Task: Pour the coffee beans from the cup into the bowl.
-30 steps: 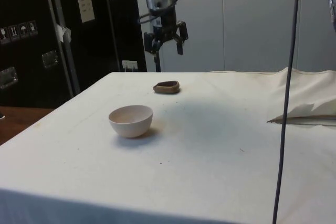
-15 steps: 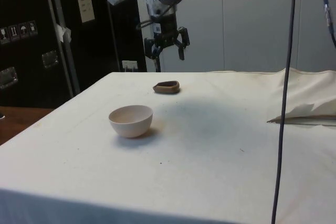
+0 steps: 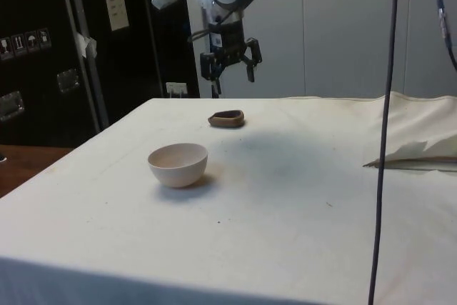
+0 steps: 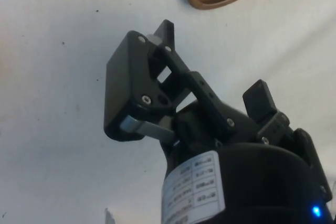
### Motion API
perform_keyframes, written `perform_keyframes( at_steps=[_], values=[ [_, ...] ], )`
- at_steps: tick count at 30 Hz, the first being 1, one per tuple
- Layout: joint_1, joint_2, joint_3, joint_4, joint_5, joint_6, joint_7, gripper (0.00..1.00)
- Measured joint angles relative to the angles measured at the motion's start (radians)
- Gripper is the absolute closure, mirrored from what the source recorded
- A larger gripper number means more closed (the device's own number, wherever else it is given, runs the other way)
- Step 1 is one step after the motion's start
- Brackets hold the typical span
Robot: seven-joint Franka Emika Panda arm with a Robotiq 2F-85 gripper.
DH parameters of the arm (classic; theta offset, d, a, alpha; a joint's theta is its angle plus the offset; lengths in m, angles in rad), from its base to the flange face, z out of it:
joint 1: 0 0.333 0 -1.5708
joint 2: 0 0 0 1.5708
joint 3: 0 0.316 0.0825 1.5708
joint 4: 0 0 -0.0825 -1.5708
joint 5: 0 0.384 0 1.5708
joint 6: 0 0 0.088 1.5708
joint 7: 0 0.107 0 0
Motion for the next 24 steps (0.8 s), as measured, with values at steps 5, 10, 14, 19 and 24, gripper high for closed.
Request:
perform_keyframes(
  at_steps=[5, 10, 14, 19, 24],
  values=[
    [-0.001, 0.009, -0.008, 0.0, 0.0, 0.014, 0.011, 0.0],
    [-0.001, 0.021, -0.018, 0.003, 0.0, 0.025, 0.035, 0.0],
    [-0.001, 0.027, -0.02, 0.003, 0.0, 0.031, 0.051, 0.0],
    [-0.001, 0.035, -0.025, 0.006, 0.0, 0.034, 0.076, 0.0],
    [-0.001, 0.044, -0.028, 0.01, 0.0, 0.037, 0.105, 0.0]
  ],
)
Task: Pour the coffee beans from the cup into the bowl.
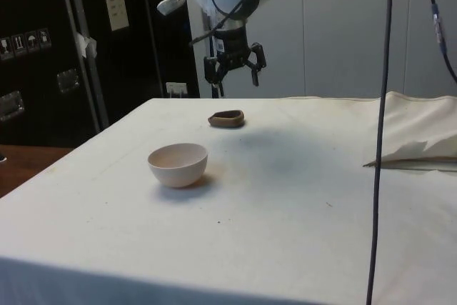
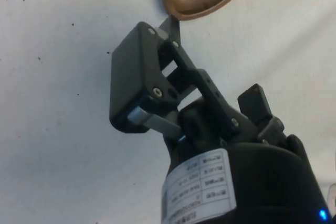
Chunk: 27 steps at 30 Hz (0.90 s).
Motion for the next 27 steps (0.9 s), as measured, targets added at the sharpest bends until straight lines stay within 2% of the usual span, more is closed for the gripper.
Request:
perform_keyframes(
  at_steps=[27],
  values=[
    [0.001, 0.042, 0.0, 0.014, 0.0, 0.003, 0.192, 0.0]
  ],
)
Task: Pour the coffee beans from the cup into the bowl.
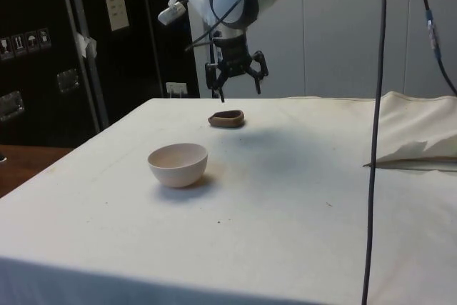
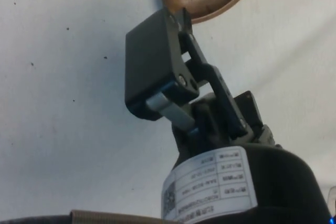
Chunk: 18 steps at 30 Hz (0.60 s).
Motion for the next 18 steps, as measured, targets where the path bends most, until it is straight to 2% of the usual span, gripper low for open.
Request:
perform_keyframes(
  at_steps=[8, 18],
  values=[
    [0.002, 0.019, 0.0, 0.002, 0.0, 0.021, 0.073, 0.0],
    [0.006, 0.028, 0.003, 0.002, 0.0, 0.034, 0.138, 0.0]
  ],
)
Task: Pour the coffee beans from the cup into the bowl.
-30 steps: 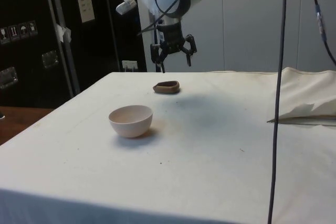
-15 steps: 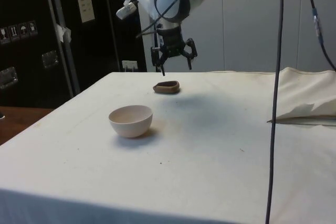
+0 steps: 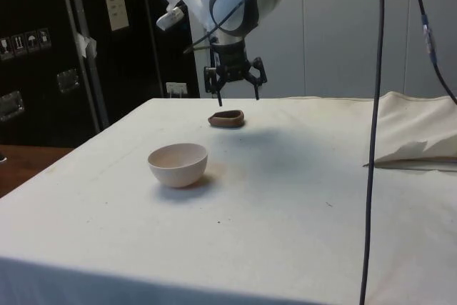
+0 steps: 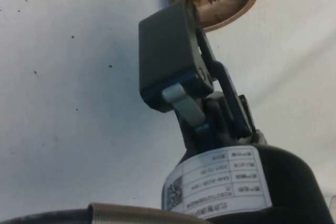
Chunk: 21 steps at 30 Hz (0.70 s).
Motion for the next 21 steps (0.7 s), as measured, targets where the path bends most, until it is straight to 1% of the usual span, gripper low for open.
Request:
perform_keyframes(
  at_steps=[4, 5, 8, 14, 21],
  values=[
    [0.001, 0.001, 0.002, 0.0, 0.0, 0.001, 0.03, 0.0],
    [0.001, 0.003, 0.003, 0.0, 0.0, 0.002, 0.045, 0.0],
    [0.001, 0.009, 0.004, 0.0, 0.003, 0.012, 0.062, 0.0],
    [0.001, 0.019, 0.005, 0.001, 0.012, 0.035, 0.083, 0.0],
    [0.001, 0.031, 0.007, 0.006, 0.048, 0.055, 0.091, 0.0]
  ],
)
